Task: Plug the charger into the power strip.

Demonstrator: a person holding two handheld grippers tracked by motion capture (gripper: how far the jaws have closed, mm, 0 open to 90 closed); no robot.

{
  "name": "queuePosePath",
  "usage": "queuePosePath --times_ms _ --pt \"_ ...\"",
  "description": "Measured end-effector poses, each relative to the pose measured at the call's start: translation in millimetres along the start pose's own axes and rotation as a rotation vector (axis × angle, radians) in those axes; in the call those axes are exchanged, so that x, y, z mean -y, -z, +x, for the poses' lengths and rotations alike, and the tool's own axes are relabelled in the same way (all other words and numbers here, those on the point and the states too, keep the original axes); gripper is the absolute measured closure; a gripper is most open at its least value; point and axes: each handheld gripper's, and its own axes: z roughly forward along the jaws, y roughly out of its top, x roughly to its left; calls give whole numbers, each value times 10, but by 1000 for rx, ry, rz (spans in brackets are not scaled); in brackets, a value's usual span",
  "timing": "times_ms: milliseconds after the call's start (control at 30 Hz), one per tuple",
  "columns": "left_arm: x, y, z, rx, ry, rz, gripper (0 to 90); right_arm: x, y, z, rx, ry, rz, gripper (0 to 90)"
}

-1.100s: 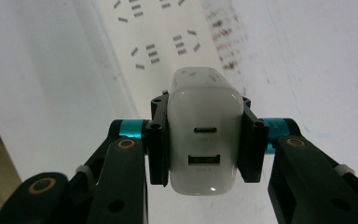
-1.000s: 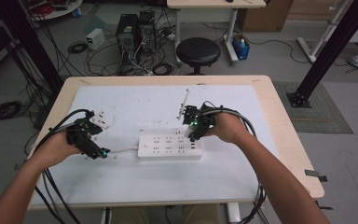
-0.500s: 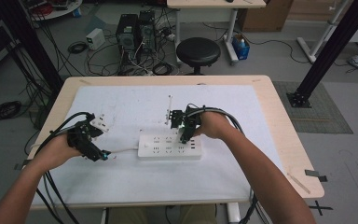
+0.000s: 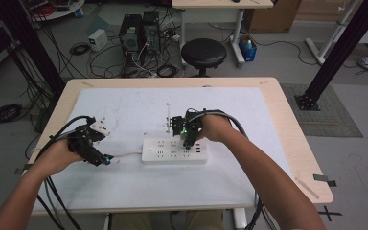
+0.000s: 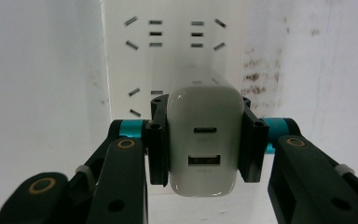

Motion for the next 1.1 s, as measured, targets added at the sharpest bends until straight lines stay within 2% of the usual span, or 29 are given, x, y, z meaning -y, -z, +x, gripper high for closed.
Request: queuePosePath --times_ms 67,133,233,300,333,367,467,500,633,733,867,933,967,1100 --pt "10 -4 -4 3 2 -4 203 -11 -4 -13 -13 -63 -2 619" --pt "23 -13 -6 4 14 -16 203 -21 -11 1 -4 -64 -3 620" --pt "35 -19 11 2 6 -7 203 -34 -17 6 -2 -67 6 621" --pt "36 -24 9 3 -1 -8 203 -59 -29 1 -3 -50 25 621" --pt "37 -26 2 2 -3 -9 203 -67 -82 16 9 -13 69 621" --pt "39 -26 -5 -1 -3 -10 204 -78 -108 37 19 1 70 622" --pt "49 -22 -12 2 -13 -11 203 -87 -109 35 22 -2 75 623" --pt "56 -31 0 1 -8 -9 204 -88 -111 8 1 -23 76 623" --pt "46 -38 4 3 -1 -22 204 -114 -122 -13 -10 -30 93 624" --pt "38 -43 6 3 -11 -23 203 -142 -133 -3 1 -18 118 625" --pt "47 -65 1 6 -1 -30 203 -166 -142 -9 -2 -22 137 625" --pt "44 -70 7 8 -1 -26 203 -196 -153 15 12 -29 155 624" --pt "41 -71 13 10 -5 -27 203 -202 -157 11 16 -16 159 624" --pt "34 -81 11 14 -6 -31 204 -251 -174 -18 -6 -16 187 625"
